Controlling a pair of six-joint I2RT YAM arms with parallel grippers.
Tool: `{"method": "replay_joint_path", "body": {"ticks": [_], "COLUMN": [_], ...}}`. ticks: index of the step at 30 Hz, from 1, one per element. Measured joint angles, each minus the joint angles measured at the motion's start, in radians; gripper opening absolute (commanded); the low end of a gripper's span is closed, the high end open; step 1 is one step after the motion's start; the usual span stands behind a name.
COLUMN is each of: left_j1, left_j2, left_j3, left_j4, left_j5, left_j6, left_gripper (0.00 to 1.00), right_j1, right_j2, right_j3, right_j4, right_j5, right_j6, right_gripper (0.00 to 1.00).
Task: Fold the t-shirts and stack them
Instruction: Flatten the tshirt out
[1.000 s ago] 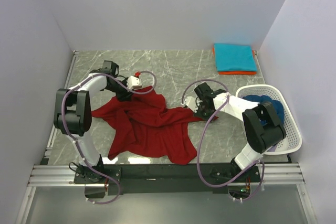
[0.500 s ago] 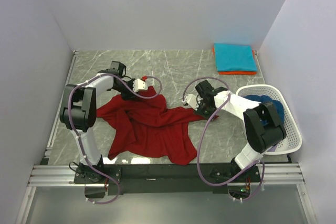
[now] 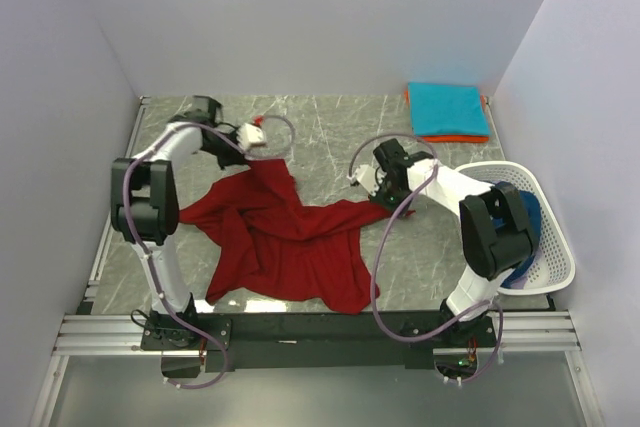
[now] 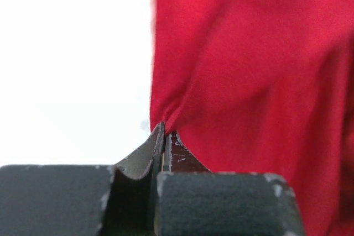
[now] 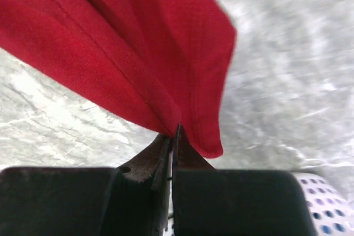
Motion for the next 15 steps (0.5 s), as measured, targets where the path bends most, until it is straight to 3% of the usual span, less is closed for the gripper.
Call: {"method": "replay_joint_path", "body": {"ticks": [4,5,10,11,15], "left_j1": [0.129,0.162,0.23,0.229,0.225], "left_j2": [-0.017,-0.024,-0.032,-0.032,-0.014], "left_j3": [0.055,0.056,0.056,0.057,0.088], "left_j4": [-0.044,-0.052,-0.096,-0.104,-0.13], "left_j5": [0.004,0.002,-0.015,-0.016,-0.015], "left_j6": [-0.04,-0.045,-0.072,-0.077,-0.1], "left_gripper": [0.01,0.01,0.01,0.01,0.01], "right_j1": [-0.006,-0.006,-0.006,-0.007,-0.019], "right_j2": [0.066,0.089,0.212,0.232,0.272], "right_j3": [0.135,0.177,0.346,0.366,0.38], "right_j4": [-0.046,-0.06,-0.1,-0.109,-0.14], "right_j5": [-0.023,-0.037,-0.094,-0.099,-0.11], "right_j6": [0.017,0.02,0.026,0.025,0.005], "right_gripper": [0.02,0.1,0.3,0.42,0.51]}}
